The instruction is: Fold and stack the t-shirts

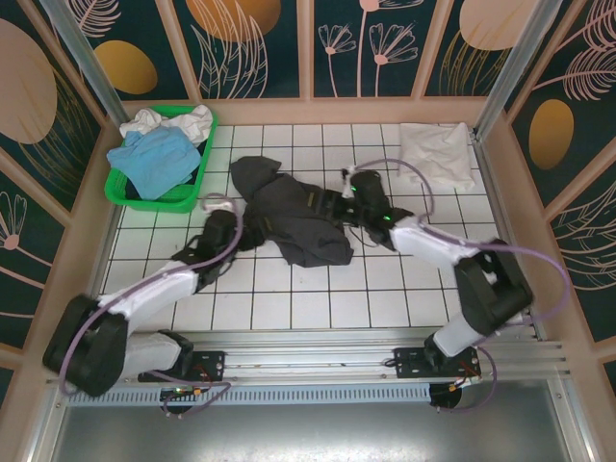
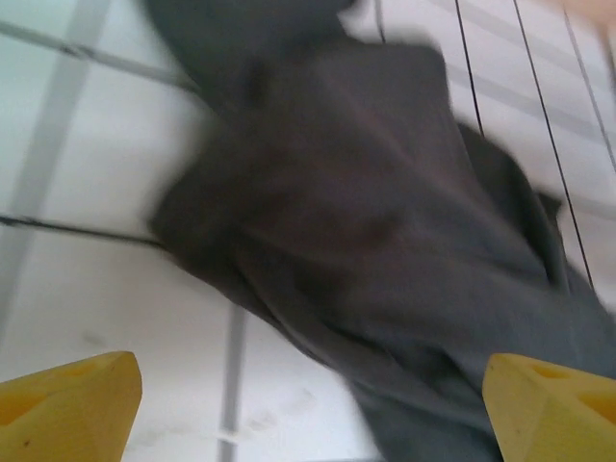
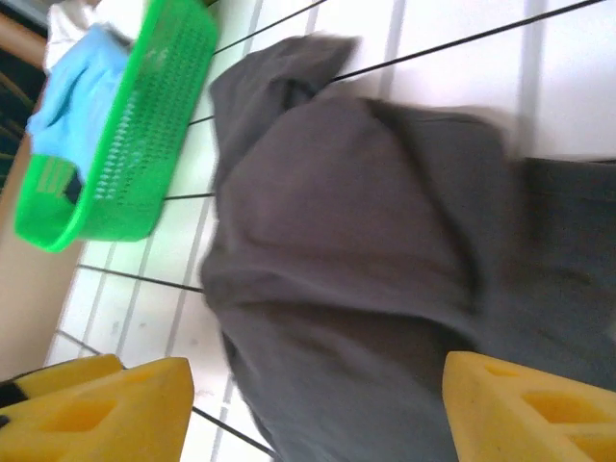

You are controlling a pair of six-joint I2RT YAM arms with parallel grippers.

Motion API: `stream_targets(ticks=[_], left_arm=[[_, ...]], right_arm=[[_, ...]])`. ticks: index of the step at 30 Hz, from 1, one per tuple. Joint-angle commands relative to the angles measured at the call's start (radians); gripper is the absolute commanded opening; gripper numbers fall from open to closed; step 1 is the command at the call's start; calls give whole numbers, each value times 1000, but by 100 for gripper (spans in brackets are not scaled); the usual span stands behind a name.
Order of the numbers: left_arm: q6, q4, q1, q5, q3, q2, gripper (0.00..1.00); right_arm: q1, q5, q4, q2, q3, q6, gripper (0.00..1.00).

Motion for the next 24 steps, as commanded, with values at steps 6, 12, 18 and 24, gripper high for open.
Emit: stream_targets(ticks=[6,12,18,24], left_arm=[[-5,110,-31,66,124,306,96],[14,73,-31,56,227,376,61],[60,-14,-30,-18,291,353,26],[128,-124,-22,-72,383,292,6]], right_arm=[[-31,45,75,-198,-391,-50,80],[-47,-71,229,-97,-416,-62,77],[-56,-125,325,32,-359,-68,64],[-79,-157,396,85,-310,-32,25]])
